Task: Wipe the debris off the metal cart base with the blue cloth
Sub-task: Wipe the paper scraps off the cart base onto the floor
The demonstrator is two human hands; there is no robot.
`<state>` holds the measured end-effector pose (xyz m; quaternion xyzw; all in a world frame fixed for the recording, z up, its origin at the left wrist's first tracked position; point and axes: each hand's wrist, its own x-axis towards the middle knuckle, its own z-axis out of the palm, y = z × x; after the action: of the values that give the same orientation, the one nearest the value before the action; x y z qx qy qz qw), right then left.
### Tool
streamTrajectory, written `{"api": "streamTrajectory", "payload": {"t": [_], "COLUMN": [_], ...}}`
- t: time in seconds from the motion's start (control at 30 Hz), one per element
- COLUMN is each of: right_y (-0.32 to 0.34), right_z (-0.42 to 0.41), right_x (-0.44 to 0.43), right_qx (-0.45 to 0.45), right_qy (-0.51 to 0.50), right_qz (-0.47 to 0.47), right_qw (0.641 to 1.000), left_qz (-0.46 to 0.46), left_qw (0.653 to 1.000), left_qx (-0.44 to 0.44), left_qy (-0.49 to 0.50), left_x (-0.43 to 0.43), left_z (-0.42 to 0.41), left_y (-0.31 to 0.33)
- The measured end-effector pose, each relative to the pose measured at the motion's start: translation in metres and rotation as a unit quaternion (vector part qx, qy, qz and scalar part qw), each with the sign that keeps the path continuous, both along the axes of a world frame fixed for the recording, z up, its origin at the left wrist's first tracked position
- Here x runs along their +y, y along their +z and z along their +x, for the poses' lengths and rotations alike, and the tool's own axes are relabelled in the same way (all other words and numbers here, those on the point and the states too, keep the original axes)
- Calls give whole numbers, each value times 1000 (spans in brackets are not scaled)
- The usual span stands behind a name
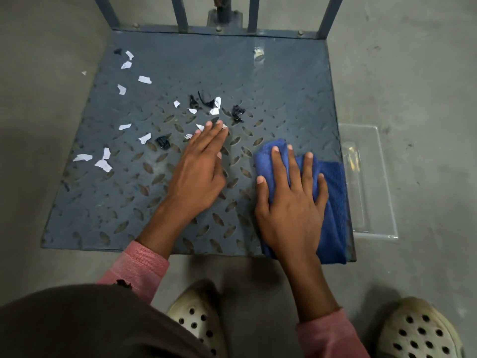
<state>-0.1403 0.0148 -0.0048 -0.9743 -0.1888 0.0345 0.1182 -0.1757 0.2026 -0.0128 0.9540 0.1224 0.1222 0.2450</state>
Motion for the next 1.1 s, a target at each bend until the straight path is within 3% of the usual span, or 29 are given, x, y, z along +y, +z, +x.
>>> {"api": "streamTrajectory", "payload": {"t": [0.1,0.23,0.3,0.57,0.77,0.93,1.1], "right_y": [-1,-1,0,1,1,1,2], "right_z": [0,0,0,0,0,0,1], "right_x": [0,0,0,-1,0,0,0], "right_qx": [-5,-9,-11,-21,-22,-22,-22], "right_qy": [1,0,-1,1,0,1,2], "right_qz": [4,4,8,20,24,21,20], "right_qw": [1000,1000,1000,1000,999,1000,1000], "left_qz": [-1,29,38,4,64,161,139], "left_qw": [999,979,973,991,993,981,981], "left_qx": [-40,-182,-208,-125,-90,60,78], "left_qy": [-1,88,93,38,47,94,109], "left_x": [1,3,9,26,34,44,56], "left_z": [4,1,-3,-14,-28,-54,-84], "left_y": [10,22,20,12,18,15,15]}}
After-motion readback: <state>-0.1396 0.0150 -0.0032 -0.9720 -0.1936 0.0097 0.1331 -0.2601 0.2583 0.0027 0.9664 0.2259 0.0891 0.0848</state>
